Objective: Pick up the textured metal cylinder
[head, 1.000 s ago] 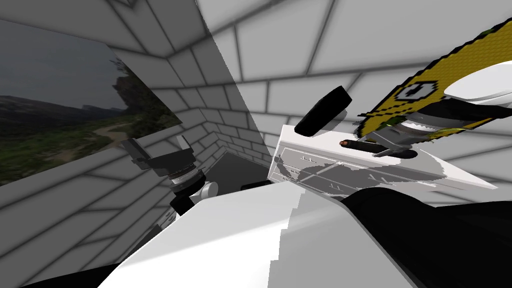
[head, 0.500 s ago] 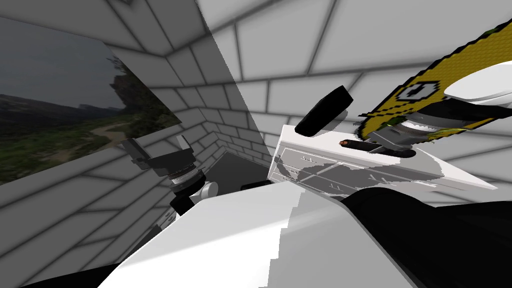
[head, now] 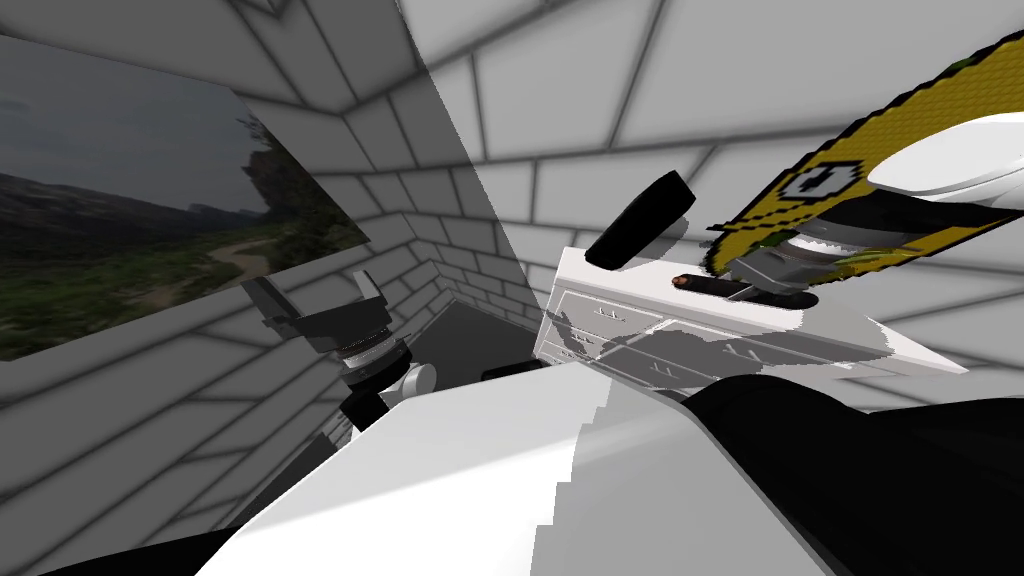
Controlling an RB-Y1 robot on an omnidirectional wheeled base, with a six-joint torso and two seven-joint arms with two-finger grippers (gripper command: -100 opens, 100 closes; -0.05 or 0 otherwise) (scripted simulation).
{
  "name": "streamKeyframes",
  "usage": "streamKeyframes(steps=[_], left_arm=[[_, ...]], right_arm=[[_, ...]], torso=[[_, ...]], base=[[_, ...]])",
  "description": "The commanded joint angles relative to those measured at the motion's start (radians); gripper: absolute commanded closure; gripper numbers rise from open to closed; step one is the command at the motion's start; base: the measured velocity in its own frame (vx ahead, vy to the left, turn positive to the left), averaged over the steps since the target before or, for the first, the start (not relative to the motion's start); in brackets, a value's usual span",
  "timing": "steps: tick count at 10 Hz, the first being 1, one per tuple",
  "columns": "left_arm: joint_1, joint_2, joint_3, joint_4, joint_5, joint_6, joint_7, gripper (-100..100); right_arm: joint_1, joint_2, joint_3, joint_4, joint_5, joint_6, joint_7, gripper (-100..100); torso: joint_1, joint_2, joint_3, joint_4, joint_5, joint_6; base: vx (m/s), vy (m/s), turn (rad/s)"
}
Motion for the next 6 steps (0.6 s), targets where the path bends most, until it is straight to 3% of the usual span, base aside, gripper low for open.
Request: streamKeyframes(steps=[1, 4, 6], left_arm=[[0.0, 0.0, 0.0, 0.0, 0.0, 0.0, 0.0, 0], [0.0, 0.0, 0.0, 0.0, 0.0, 0.0, 0.0, 0], [0.0, 0.0, 0.0, 0.0, 0.0, 0.0, 0.0, 0]], right_arm=[[-0.006, -0.008, -0.015, -0.023, 0.006, -0.01, -0.049, 100], [-0.012, -0.029, -0.034, -0.069, 0.005, -0.02, -0.138, 100], [-0.014, -0.036, -0.04, -0.084, 0.004, -0.023, -0.17, 100]], torso=[[0.0, 0.0, 0.0, 0.0, 0.0, 0.0], [0.0, 0.0, 0.0, 0.0, 0.001, -0.001], [0.001, -0.001, 0.0, 0.0, 0.001, 0.0]], base=[[-0.063, -0.061, 0.06], [-0.107, -0.069, 0.088], [-0.071, -0.033, 0.033]])
